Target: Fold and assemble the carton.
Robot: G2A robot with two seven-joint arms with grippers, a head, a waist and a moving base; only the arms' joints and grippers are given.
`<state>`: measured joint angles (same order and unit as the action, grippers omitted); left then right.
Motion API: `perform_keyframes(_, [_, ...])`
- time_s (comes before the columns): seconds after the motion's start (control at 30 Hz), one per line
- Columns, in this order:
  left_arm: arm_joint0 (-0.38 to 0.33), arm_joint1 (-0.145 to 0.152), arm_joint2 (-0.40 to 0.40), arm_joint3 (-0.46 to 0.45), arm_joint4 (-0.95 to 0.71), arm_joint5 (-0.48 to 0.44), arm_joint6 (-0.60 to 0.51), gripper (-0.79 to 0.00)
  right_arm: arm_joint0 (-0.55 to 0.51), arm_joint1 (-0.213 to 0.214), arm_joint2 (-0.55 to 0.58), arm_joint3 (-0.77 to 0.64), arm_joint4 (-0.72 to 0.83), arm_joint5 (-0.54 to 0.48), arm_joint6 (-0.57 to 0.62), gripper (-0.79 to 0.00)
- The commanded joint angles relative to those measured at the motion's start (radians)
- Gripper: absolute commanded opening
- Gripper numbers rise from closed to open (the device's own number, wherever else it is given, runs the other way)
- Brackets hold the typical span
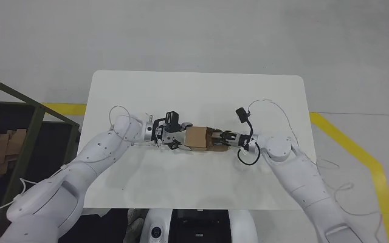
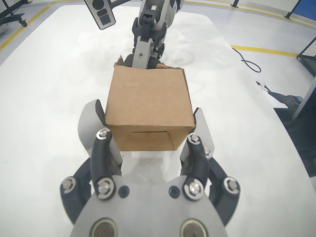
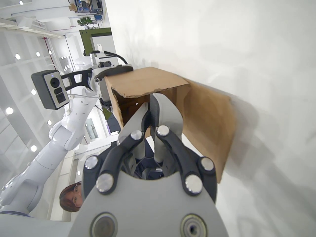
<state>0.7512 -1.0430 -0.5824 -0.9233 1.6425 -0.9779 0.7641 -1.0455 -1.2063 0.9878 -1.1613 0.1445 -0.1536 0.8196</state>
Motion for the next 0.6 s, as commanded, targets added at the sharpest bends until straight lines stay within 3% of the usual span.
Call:
perform_keyframes(0.0, [0.001,0.000,-0.001,-0.001,0.000,-0.007,0.003,-0.175,-0.004,0.004,0.015,-0.011,-0.010,0.016,-0.011,-0.785])
perform_keyframes(0.27, [0.003,0.002,-0.006,-0.007,0.011,-0.013,0.011,-0.182,0.039,-0.004,0.005,0.013,-0.035,0.063,-0.048,-0.785])
perform_keyframes(0.57, [0.008,0.005,-0.015,-0.011,0.016,-0.009,0.001,-0.191,0.068,-0.024,-0.056,0.029,-0.019,0.059,0.029,-0.785])
